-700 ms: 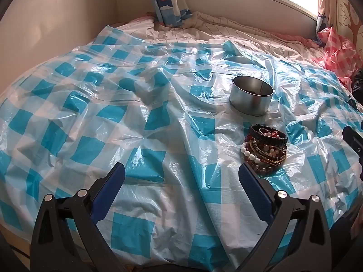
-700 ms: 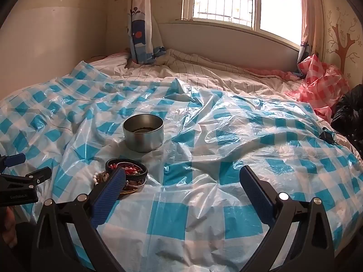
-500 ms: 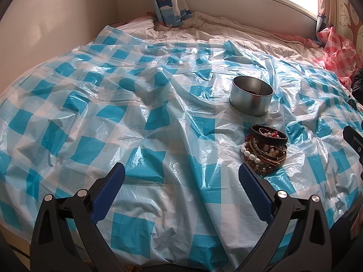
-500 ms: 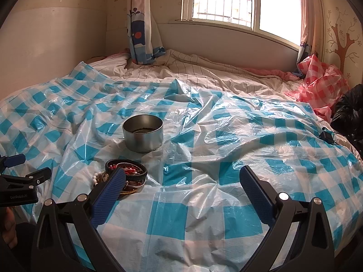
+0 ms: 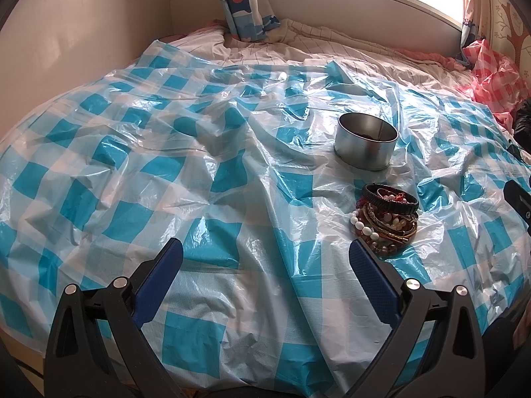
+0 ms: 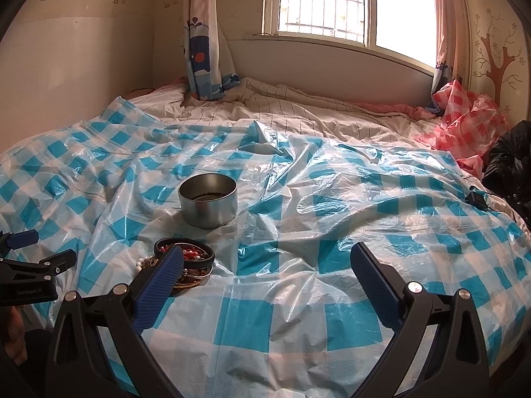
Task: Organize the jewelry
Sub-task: 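Move both grippers toward the jewelry dish beside the steel tin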
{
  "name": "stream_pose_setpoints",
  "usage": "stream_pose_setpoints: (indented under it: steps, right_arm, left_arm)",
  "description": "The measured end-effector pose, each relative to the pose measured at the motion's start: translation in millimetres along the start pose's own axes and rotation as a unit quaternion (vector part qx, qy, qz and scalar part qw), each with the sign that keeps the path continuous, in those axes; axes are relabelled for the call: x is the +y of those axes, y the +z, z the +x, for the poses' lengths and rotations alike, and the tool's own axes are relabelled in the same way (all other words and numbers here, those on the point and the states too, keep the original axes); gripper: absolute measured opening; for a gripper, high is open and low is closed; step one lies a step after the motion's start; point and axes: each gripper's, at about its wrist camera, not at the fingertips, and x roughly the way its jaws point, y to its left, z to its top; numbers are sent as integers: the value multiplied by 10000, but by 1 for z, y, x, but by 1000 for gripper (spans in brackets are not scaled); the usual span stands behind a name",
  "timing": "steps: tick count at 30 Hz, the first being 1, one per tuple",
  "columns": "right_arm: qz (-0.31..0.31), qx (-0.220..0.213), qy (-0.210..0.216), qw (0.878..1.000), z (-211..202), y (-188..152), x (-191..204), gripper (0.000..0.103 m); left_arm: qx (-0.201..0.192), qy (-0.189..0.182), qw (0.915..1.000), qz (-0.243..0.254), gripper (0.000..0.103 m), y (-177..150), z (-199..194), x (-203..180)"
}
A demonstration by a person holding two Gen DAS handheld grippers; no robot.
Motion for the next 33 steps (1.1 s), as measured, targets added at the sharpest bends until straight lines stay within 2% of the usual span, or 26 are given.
stream_pose_setpoints:
  steps: [14, 16, 20, 23, 26, 28, 33]
  right_arm:
    - [-95, 31, 134, 9999, -3, 1, 6, 97]
    - [-94, 63, 171, 9998, -2, 0, 6, 97]
    - [-5, 164, 334, 9993, 2, 1, 2, 97]
    - [199, 211, 454, 9985, 5, 1, -6, 97]
    - [338, 340, 546, 9974, 10, 2, -11, 97]
    - [350, 450, 593, 9966, 16, 2, -11, 97]
    - [160, 652, 578, 9961, 27, 5, -4, 97]
  left_arm:
    - [-100, -60, 9998, 148, 97, 5, -10, -12]
    - [9, -381, 9992, -126, 97, 4, -8, -7]
    - [-67, -685, 9970, -339, 97, 7, -8, -2]
    - [-266, -810, 9956, -396, 97, 11, -12, -3]
    - [-500, -872, 9946, -252, 97, 14, -13, -12]
    - [-653, -803, 9945, -152, 97, 17, -14, -21]
    - [-500, -876, 9949, -82, 96, 30, -5, -34]
